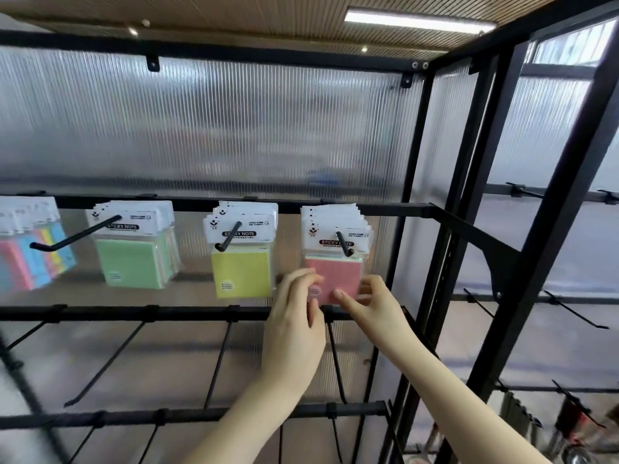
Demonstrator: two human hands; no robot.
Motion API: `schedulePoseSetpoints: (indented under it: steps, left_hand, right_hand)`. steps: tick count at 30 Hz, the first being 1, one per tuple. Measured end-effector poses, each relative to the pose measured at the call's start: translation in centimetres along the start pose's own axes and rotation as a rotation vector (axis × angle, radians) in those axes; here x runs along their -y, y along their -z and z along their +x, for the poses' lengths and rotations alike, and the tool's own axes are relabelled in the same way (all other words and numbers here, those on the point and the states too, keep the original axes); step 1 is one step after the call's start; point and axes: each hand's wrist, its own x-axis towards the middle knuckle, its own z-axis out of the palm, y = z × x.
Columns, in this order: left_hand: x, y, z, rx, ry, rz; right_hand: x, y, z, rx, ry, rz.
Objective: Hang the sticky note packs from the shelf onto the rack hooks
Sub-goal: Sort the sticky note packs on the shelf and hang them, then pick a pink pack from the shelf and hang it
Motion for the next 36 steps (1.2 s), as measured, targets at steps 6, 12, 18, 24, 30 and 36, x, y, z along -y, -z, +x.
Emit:
schedulePoseSetpoints:
  steps: [6, 12, 18, 24, 30, 36]
  left_hand:
    - [1.2, 2.6, -2.6, 0.132, 0.122, 0.231]
    - [3.8, 7.4, -4.9, 0.273, 0.214, 0.445]
    - [7.7, 14.0, -6.6, 0.278, 0.355, 0.590]
    - [11.1, 22.7, -7.6, 0.233, 0.436, 0.678]
    - [15.5, 34.3, -9.0, 0.235, 0.556, 0.796]
    - [19.9, 46.3, -10.3, 0.246, 0.674, 0.884]
  right_hand:
    - [-3.1, -1.7, -1.9, 0.190, -0.115, -0.274]
    - [-1.0, -5.9, -4.4, 0.183, 0.065, -0.300]
    - [4.0, -12.5, -7.1, 0.281, 0.303, -0.323]
    - [10.0, -20.3, -9.6, 0.362, 0.506, -0.331]
    - [16.9, -30.0, -13.0, 0.463, 0.605, -0.299]
    - [24.2, -40.2, -16.7, 0.540, 0.676, -0.235]
